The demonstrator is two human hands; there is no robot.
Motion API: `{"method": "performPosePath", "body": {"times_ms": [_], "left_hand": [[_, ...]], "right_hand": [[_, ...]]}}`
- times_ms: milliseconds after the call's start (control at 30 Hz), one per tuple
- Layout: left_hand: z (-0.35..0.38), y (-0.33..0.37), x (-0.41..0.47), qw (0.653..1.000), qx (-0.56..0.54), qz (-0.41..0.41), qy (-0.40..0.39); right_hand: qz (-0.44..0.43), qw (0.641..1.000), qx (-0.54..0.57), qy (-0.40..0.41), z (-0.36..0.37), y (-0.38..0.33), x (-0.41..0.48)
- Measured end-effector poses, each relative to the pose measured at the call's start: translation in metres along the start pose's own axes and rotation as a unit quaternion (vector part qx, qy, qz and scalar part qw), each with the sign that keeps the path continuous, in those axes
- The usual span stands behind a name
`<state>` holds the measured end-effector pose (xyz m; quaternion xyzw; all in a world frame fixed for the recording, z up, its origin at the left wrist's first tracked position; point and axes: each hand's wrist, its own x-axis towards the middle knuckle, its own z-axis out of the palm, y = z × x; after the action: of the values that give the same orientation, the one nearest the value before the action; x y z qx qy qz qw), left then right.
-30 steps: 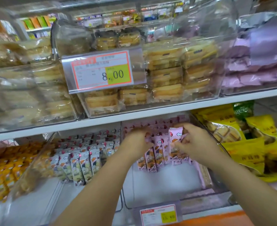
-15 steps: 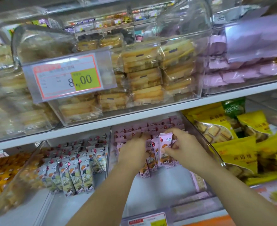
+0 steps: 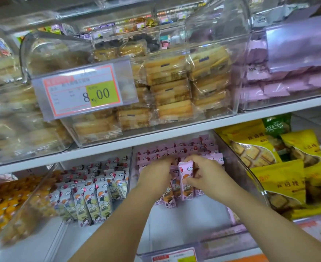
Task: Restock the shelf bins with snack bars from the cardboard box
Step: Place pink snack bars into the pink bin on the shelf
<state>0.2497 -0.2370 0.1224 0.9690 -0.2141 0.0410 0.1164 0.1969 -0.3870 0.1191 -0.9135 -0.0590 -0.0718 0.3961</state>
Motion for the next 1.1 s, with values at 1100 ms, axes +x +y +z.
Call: {"method": "performPosePath", "body": {"times_ms": [1100], "left_hand": [[0.000,-0.022,-0.002,0.996,-0.063,-0.060,-0.019]], "right_hand": [[0.030,0.949,0.014,-0.315,0.028,-0.012,0.001]]}}
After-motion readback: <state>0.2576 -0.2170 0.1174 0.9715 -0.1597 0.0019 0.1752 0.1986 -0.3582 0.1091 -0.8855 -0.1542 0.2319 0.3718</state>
